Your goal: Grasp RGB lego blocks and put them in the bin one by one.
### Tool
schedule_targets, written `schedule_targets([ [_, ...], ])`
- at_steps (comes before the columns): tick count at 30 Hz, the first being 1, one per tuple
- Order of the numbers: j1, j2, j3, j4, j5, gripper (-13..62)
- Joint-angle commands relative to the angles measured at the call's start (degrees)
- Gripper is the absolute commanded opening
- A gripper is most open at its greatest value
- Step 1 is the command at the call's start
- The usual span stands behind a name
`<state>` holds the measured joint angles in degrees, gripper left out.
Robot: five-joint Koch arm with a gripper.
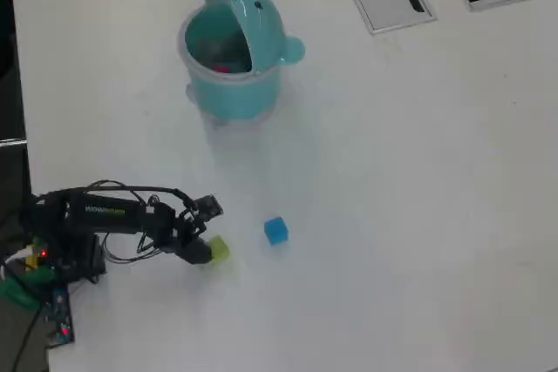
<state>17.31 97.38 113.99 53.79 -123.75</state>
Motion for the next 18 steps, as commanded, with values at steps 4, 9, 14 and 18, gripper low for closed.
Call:
schedule_targets([
  [4,0.0,-2.2,-4.5,-2.3,0.4,35.4],
  [9,-0.2,-4.5,-5.1,-2.5,0.4,34.9],
  [14,-0.7,-6.8,-4.7,-3.8,0.4,34.5],
  [18,-0.9,-8.4,-5.4,-3.9,0.4,33.0],
])
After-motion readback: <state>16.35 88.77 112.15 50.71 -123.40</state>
